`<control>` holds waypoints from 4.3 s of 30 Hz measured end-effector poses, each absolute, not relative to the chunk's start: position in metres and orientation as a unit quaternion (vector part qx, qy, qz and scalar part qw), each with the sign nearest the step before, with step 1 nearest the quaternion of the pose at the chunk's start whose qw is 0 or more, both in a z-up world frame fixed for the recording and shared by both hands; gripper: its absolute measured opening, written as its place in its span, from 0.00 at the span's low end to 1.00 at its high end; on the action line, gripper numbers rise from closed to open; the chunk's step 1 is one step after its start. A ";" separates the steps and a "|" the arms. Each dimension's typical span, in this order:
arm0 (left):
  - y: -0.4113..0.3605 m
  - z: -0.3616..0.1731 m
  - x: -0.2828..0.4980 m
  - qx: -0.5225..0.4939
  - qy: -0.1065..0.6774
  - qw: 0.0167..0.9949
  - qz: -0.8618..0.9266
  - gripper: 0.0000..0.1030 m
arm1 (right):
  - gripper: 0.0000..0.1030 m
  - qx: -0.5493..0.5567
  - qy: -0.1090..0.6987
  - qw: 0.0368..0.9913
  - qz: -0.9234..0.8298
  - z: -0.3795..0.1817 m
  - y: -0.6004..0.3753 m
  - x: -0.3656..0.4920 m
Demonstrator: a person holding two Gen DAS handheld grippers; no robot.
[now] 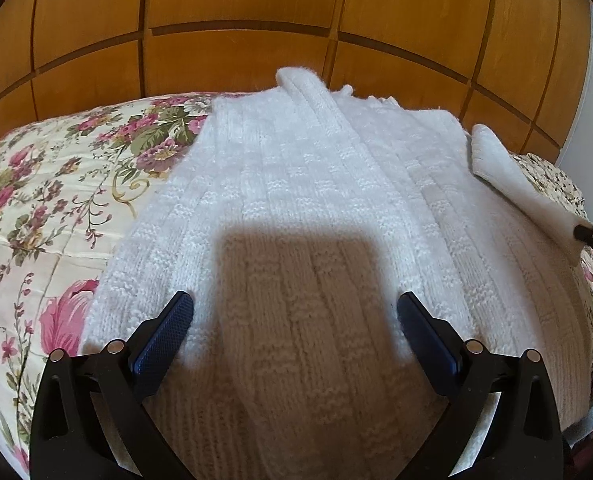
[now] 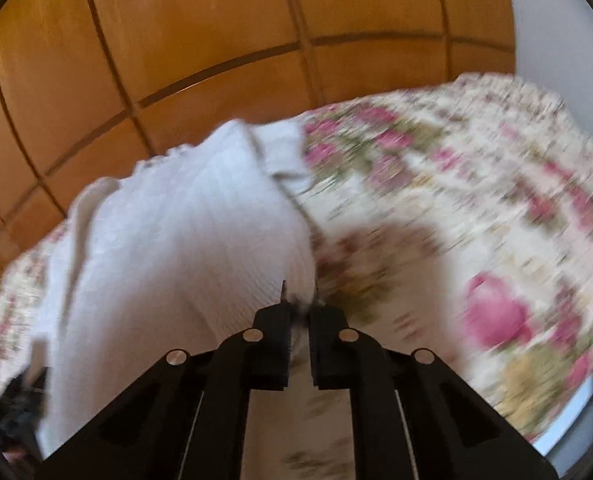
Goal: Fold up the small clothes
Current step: 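Grasp the cuff of the cardigan sleeve with the right gripper, then fold the held sleeve across the cardigan body and open the right gripper, then grasp the other sleeve cuff with the left gripper and lift it, then carry the held sleeve across the cardigan body and open the left gripper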
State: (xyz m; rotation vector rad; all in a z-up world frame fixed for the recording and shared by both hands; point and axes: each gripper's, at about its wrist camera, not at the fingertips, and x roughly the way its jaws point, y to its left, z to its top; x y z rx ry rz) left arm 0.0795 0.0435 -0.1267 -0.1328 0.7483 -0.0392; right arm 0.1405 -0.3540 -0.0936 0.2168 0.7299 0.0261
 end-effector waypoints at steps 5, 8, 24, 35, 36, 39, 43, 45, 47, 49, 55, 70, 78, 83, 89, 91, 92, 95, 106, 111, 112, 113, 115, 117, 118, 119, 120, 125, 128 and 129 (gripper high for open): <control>0.044 -0.128 0.079 -0.064 0.360 0.930 -0.018 0.97 | 0.06 0.079 0.337 0.935 -0.070 -0.080 -0.412 0.157; 0.043 -0.128 0.078 -0.064 0.356 0.932 -0.018 0.97 | 0.06 0.069 0.330 0.934 -0.119 -0.076 -0.448 0.166; 0.041 -0.128 0.075 -0.058 0.342 0.938 -0.011 0.97 | 0.64 0.129 0.286 0.923 -0.223 -0.082 -0.484 0.167; 0.046 -0.101 0.054 -0.058 0.335 0.939 -0.058 0.97 | 0.65 0.108 0.335 0.933 0.079 -0.113 -0.289 0.174; 0.045 -0.094 0.047 -0.057 0.330 0.939 -0.074 0.97 | 0.67 0.089 0.339 0.933 0.077 -0.120 -0.280 0.175; 0.035 -0.078 0.030 -0.044 0.320 0.938 -0.127 0.97 | 0.68 0.065 0.354 0.931 0.065 -0.130 -0.271 0.182; 0.015 -0.080 0.017 -0.003 0.344 0.922 -0.178 0.97 | 0.69 0.063 0.354 0.931 0.063 -0.129 -0.267 0.181; 0.005 -0.093 0.019 0.026 0.365 0.913 -0.183 0.97 | 0.70 0.059 0.354 0.931 0.061 -0.130 -0.267 0.180; -0.005 -0.107 0.021 0.051 0.383 0.905 -0.178 0.88 | 0.71 0.053 0.353 0.932 0.057 -0.130 -0.265 0.177; -0.009 -0.113 0.019 0.075 0.378 0.908 -0.167 0.66 | 0.72 0.049 0.353 0.933 0.055 -0.131 -0.263 0.175; 0.024 -0.084 0.024 -0.005 0.384 0.898 -0.213 0.14 | 0.73 0.049 0.352 0.933 0.055 -0.131 -0.263 0.176; 0.257 -0.013 0.117 -0.130 0.327 0.936 -0.007 0.14 | 0.75 0.050 0.351 0.933 0.056 -0.132 -0.262 0.175; 0.358 -0.046 0.159 -0.153 0.344 0.916 0.139 0.14 | 0.76 0.047 0.353 0.933 0.056 -0.133 -0.260 0.177; 0.375 -0.075 0.152 -0.188 0.355 0.895 0.191 0.71 | 0.76 0.047 0.355 0.932 0.056 -0.134 -0.259 0.179; 0.308 -0.074 0.095 -0.226 0.288 0.927 0.078 0.79 | 0.77 0.047 0.354 0.932 0.056 -0.136 -0.259 0.181; 0.265 -0.081 0.089 -0.227 0.312 0.923 0.003 0.79 | 0.77 0.054 0.351 0.933 0.060 -0.135 -0.261 0.180; 0.248 -0.085 0.086 -0.222 0.326 0.919 -0.025 0.79 | 0.77 0.061 0.349 0.933 0.064 -0.135 -0.263 0.179; 0.200 -0.100 0.072 -0.224 0.363 0.900 -0.092 0.79 | 0.76 0.102 0.334 0.934 0.073 -0.126 -0.279 0.168; 0.144 -0.119 0.040 -0.171 0.379 0.898 -0.145 0.51 | 0.53 0.185 0.368 0.903 0.120 -0.138 -0.338 0.090; 0.133 -0.126 0.038 -0.207 0.405 0.870 -0.191 0.09 | 0.11 0.181 0.400 0.876 0.199 -0.148 -0.311 0.077; 0.133 -0.124 0.036 -0.208 0.405 0.870 -0.191 0.08 | 0.11 0.187 0.406 0.871 0.204 -0.146 -0.311 0.078; 0.135 -0.119 0.031 -0.213 0.403 0.869 -0.194 0.07 | 0.10 0.201 0.403 0.869 0.206 -0.142 -0.315 0.078; 0.140 -0.107 0.019 -0.213 0.393 0.871 -0.202 0.06 | 0.09 0.211 0.386 0.874 0.204 -0.129 -0.325 0.076; 0.142 -0.088 -0.001 -0.194 0.383 0.879 -0.207 0.04 | 0.09 0.208 0.370 0.883 0.199 -0.116 -0.336 0.068; 0.143 -0.084 -0.008 -0.191 0.382 0.879 -0.210 0.04 | 0.09 0.212 0.365 0.883 0.204 -0.109 -0.343 0.064; 0.145 -0.080 -0.017 -0.191 0.383 0.878 -0.213 0.04 | 0.08 0.215 0.361 0.883 0.210 -0.104 -0.347 0.058; 0.145 -0.078 -0.025 -0.191 0.384 0.877 -0.215 0.04 | 0.08 0.210 0.358 0.884 0.214 -0.101 -0.348 0.053; 0.129 -0.113 -0.027 -0.143 0.426 0.872 -0.196 0.05 | 0.10 0.158 0.404 0.879 0.198 -0.125 -0.339 0.044; 0.135 -0.119 -0.025 -0.173 0.422 0.867 -0.201 0.14 | 0.22 0.144 0.426 0.876 0.177 -0.141 -0.334 0.052; 0.139 -0.115 -0.024 -0.187 0.419 0.864 -0.210 0.29 | 0.39 0.142 0.421 0.879 0.174 -0.137 -0.334 0.052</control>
